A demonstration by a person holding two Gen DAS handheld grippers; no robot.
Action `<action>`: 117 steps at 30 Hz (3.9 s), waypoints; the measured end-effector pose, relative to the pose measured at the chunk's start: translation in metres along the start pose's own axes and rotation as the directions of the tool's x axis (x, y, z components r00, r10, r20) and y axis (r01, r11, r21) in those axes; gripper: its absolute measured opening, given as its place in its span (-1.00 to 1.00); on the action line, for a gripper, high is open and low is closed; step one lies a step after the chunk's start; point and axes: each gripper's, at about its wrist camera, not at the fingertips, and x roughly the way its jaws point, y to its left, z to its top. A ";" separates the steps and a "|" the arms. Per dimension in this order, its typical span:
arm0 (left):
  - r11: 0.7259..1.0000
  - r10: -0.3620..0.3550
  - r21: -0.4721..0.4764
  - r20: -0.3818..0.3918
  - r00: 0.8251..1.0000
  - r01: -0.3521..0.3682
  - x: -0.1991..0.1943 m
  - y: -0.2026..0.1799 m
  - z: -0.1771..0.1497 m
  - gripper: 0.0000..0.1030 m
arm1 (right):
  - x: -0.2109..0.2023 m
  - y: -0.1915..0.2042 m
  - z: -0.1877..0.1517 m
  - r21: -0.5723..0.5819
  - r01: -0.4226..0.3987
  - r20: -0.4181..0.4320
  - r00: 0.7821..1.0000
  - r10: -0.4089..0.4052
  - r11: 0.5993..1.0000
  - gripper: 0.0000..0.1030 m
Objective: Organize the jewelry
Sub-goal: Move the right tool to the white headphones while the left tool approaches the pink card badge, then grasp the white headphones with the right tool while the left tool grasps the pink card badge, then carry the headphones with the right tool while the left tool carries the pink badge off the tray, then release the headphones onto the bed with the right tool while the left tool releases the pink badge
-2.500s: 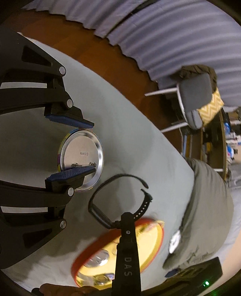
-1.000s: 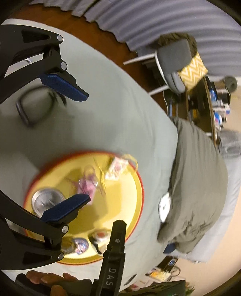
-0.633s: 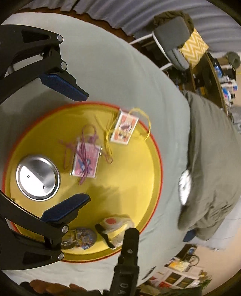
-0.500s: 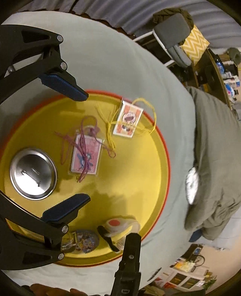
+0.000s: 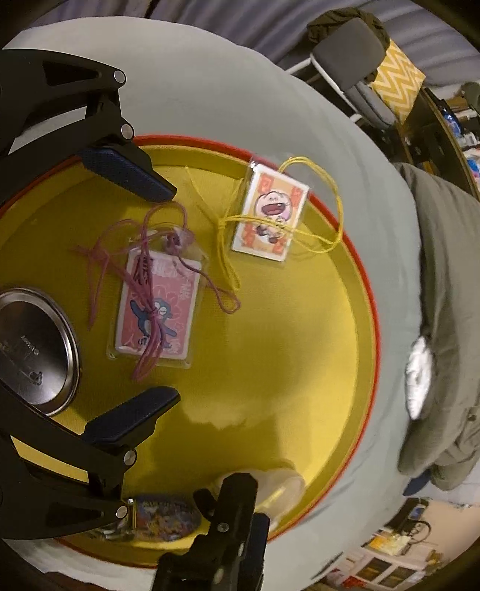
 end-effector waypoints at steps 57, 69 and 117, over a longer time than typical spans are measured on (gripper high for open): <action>0.978 0.063 -0.210 0.239 0.969 -0.012 -0.193 0.089 -0.082 0.27 | -0.131 0.127 -0.049 -0.165 -0.123 0.135 0.980 0.146 0.979 -0.65; 0.924 0.181 -0.362 0.129 0.975 -0.124 -0.205 0.172 -0.182 0.27 | -0.097 0.237 -0.106 -0.318 -0.242 -0.036 0.969 0.244 0.916 -0.65; 0.895 0.191 -0.415 0.033 0.981 -0.161 -0.192 0.170 -0.185 0.83 | -0.083 0.198 -0.096 -0.149 -0.263 -0.105 0.963 0.249 0.953 0.09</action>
